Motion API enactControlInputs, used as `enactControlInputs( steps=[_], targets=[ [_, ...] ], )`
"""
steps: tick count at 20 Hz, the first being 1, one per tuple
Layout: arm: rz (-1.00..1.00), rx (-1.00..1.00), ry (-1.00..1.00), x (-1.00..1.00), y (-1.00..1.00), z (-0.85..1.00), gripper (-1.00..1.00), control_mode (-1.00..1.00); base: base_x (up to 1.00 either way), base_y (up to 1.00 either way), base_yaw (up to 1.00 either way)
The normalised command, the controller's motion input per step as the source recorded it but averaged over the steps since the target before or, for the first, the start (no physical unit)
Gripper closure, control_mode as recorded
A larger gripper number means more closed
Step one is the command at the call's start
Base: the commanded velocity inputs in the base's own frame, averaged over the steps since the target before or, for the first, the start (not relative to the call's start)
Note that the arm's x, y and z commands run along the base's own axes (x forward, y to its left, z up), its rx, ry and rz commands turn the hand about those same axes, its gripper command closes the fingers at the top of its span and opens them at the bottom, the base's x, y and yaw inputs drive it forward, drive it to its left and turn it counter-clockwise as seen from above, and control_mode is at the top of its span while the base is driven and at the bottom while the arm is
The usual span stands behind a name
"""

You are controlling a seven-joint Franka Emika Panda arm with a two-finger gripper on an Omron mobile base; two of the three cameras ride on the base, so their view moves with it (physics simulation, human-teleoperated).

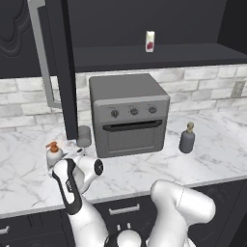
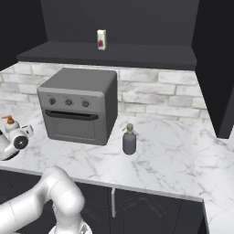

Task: Pick the soap dispenser and soap dispenser from the cabinet and place them on the counter.

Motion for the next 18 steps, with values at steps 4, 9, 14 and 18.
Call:
enactControlInputs(
  steps=[4,9,14,18],
  targets=[
    [0.03,0.0,-0.01,0.3,0.32,-0.35,1.0,-1.0,0.0,0.0,0.0],
    [0.04,0.0,-0.01,0.12,0.26,-0.31,1.0,-1.0,0.0,0.0,0.0],
    [0.04,-0.03,-0.01,0.0,0.16,-0.25,1.0,-1.0,0.0,0.0,0.0],
    [0.03,-0.03,-0.02,0.0,0.05,-0.19,1.0,-1.0,0.0,0.0,0.0]
  ],
)
